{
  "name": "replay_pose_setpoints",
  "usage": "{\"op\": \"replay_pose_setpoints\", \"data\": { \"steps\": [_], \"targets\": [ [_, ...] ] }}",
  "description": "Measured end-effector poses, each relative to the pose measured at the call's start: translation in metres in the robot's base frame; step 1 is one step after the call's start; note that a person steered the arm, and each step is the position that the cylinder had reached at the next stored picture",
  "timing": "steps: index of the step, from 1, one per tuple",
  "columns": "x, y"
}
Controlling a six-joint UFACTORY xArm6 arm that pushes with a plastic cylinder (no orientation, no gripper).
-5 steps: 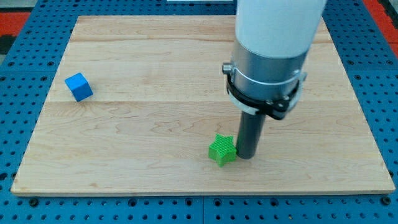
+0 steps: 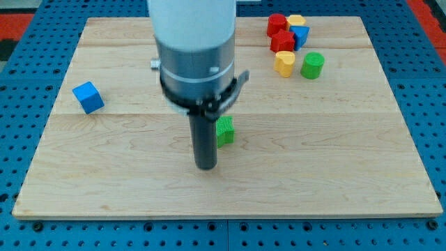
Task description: Move the green star to the center of the board
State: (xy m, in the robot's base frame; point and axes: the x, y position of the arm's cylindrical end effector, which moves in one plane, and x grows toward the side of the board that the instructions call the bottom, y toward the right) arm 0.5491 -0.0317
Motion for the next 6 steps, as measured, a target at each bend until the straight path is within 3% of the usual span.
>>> {"op": "replay_pose_setpoints", "data": {
  "steps": [1,3,4,5,6],
  "targets": [
    [-0.019,0.022],
    [-0.094,-0.029],
    [-0.062,-0.032],
    [-0.052,0.021],
    [-0.080,0.038]
  ]
}}
